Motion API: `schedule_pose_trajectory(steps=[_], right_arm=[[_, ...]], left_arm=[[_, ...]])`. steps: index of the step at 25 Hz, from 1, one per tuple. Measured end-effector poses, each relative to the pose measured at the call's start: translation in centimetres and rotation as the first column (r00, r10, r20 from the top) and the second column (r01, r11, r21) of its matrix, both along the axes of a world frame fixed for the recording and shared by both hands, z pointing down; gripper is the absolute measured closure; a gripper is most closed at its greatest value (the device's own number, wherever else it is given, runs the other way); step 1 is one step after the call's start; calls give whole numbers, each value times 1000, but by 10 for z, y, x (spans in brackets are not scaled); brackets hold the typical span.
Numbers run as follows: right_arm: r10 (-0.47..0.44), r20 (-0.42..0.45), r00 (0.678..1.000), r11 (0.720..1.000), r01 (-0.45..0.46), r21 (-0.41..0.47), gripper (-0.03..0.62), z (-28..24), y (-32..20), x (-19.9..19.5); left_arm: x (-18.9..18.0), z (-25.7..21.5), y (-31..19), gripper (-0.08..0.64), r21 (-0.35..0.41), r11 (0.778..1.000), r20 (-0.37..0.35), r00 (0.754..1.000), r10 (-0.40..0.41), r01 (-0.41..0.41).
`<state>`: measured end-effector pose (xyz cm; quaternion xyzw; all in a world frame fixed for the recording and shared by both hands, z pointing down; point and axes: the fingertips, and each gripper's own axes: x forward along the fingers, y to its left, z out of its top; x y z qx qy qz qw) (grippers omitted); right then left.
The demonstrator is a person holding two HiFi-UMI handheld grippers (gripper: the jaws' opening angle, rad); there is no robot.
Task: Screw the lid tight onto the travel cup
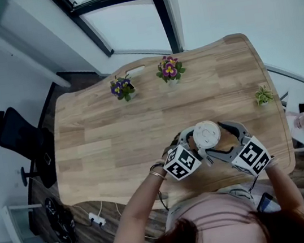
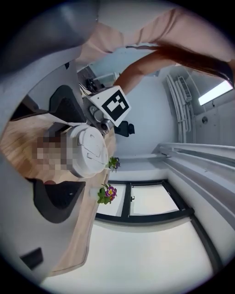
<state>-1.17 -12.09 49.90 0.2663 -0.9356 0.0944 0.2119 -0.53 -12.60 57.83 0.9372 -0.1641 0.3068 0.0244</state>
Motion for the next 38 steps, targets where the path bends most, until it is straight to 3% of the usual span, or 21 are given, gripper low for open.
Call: schedule_pose_trajectory(steps=[5,8,11,13,16,19,23,25,27,30,32,35,38], right_arm=[[24,22,999,999,-25,39,221,-1,-4,-5],[151,48,987,986,-154,67,221,-2,-6,-5],[292,69,954,952,-297,75,221,0,-8,-5],[328,70,942,941,-333,67,221,1,-9,-6],[253,69,965,966,-256,38,220,1,-6,-9],[122,56,991,992,-124,39,219,-4,-3,-10],[-1,-21,1000,999,2,47,219,-1,-1,-10],[20,-22,1000,998,-19,64,221,-1,-2,-9],[106,-2,994,991,-105,86,221,-1,-5,-9],[275,33,961,955,-276,107,221,0,-8,-7],[326,45,944,939,-329,106,221,0,-8,-7],[261,59,964,963,-264,57,221,2,-5,-11],[140,48,989,990,-141,22,219,2,-1,-13]], left_arm=[[1,-1,-1,202,8,999,-5,999,-44,44],[0,-2,-5,202,17,992,-19,992,-122,123],[-2,-2,-8,202,24,976,-37,976,-214,215],[-3,-1,-9,202,24,970,-42,970,-240,241],[-3,0,-9,202,15,977,-40,977,-211,212],[-4,0,-4,202,12,993,-25,993,-117,118],[-3,0,2,202,7,1000,4,1000,-17,17],[-3,0,1,202,8,999,3,1000,-31,31],[-3,-1,-2,202,12,995,-9,995,-95,95],[-2,-2,-7,202,20,971,-34,971,-236,237],[-3,-2,-9,202,23,956,-44,955,-292,293],[-3,0,-7,202,21,966,-47,965,-257,258],[-4,1,-2,202,15,992,-34,992,-124,125]])
